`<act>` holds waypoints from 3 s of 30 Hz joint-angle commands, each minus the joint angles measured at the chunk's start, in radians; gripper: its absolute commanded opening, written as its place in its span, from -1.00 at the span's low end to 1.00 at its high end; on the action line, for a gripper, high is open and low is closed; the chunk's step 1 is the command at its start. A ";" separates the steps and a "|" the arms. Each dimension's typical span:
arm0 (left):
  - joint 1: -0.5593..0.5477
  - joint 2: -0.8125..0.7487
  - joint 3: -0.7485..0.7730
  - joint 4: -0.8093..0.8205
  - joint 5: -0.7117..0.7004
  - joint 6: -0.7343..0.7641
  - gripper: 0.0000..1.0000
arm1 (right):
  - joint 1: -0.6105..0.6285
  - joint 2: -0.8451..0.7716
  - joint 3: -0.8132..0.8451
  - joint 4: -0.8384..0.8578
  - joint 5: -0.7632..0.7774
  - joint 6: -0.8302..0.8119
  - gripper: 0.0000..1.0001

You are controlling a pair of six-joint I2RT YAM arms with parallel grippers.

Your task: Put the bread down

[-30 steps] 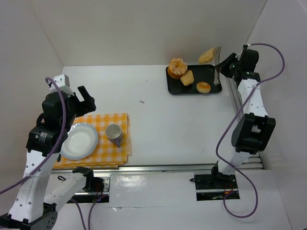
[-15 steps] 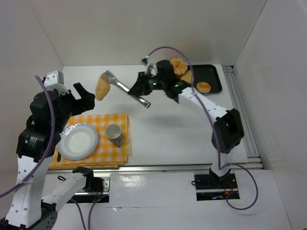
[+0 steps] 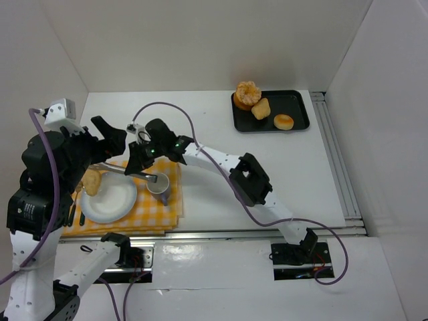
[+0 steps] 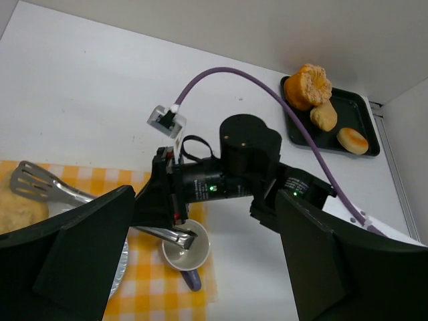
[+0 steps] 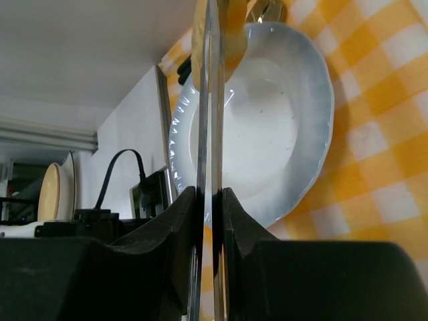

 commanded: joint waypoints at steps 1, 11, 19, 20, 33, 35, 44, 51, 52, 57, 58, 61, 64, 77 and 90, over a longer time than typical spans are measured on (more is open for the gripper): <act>-0.004 -0.007 -0.004 0.003 -0.007 -0.010 0.99 | 0.006 0.010 0.076 -0.011 -0.011 0.002 -0.83; -0.004 -0.007 -0.022 0.013 -0.007 -0.010 0.99 | 0.016 -0.051 -0.039 -0.052 0.019 -0.011 -0.83; -0.004 0.003 -0.032 0.031 -0.007 -0.010 0.99 | 0.045 -0.090 -0.117 -0.060 0.030 -0.032 -0.68; -0.004 0.003 -0.032 0.031 -0.007 -0.010 0.99 | 0.045 -0.090 -0.117 -0.060 0.042 -0.043 -0.56; -0.004 0.122 0.150 0.031 0.068 -0.115 0.99 | -0.021 -0.353 -0.270 -0.072 0.214 -0.075 0.21; -0.004 0.195 0.273 0.031 0.180 -0.138 0.99 | -0.056 -0.416 -0.331 -0.063 0.251 -0.055 0.21; -0.004 0.219 0.274 0.126 0.340 -0.150 0.99 | -0.170 -0.573 -0.477 -0.003 0.340 -0.012 0.23; -0.004 0.194 0.194 0.137 0.287 -0.110 0.99 | -0.369 -0.712 -0.618 -0.026 0.427 0.017 0.23; -0.004 0.194 0.194 0.137 0.286 -0.110 0.99 | -0.401 -0.729 -0.638 -0.026 0.436 0.017 0.23; -0.004 0.185 0.205 0.148 0.238 -0.055 0.99 | -0.630 -0.804 -0.720 -0.058 0.524 0.005 0.23; -0.004 0.185 0.205 0.138 0.221 -0.046 0.99 | -0.658 -0.804 -0.720 -0.089 0.539 0.005 0.23; -0.004 0.185 0.194 0.128 0.162 -0.006 0.99 | -0.745 -0.769 -0.711 -0.112 0.567 -0.011 0.23; -0.004 0.196 0.183 0.106 0.148 0.016 0.99 | -0.813 -0.709 -0.668 -0.112 0.558 -0.011 0.23; -0.004 0.205 0.165 0.097 0.138 0.025 0.99 | -0.914 -0.472 -0.488 -0.124 0.490 -0.011 0.23; -0.004 0.185 0.146 0.097 0.128 0.034 0.99 | -0.914 -0.450 -0.471 -0.080 0.384 -0.001 -0.62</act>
